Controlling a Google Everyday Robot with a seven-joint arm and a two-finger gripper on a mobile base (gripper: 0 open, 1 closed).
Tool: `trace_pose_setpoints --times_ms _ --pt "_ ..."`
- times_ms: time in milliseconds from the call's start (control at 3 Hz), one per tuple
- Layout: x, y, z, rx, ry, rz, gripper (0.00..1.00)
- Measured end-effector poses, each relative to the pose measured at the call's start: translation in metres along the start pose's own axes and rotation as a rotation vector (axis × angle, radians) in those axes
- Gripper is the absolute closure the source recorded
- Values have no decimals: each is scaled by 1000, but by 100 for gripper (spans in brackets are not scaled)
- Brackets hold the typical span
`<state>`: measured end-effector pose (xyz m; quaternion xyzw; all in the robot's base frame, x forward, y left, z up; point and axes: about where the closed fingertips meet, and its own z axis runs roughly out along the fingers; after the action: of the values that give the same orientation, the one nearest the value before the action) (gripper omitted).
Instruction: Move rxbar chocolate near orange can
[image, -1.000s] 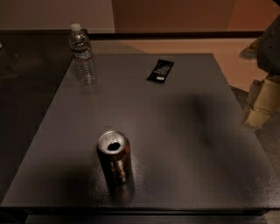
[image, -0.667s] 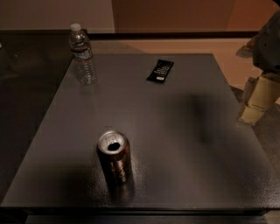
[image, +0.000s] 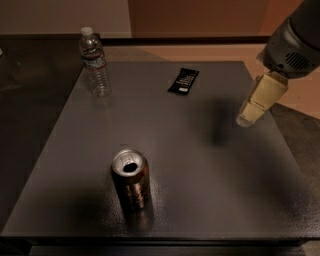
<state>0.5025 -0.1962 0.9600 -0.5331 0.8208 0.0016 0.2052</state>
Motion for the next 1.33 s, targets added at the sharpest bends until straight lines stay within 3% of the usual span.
trace_pose_setpoints --times_ms 333,667,1000,1333 --pt "-23 -32 31 6 -52 125 0" --pt "-42 -55 61 18 -37 209 0" --pt "-66 -69 86 50 30 295 0" --pt "-87 -80 107 116 101 362 0"
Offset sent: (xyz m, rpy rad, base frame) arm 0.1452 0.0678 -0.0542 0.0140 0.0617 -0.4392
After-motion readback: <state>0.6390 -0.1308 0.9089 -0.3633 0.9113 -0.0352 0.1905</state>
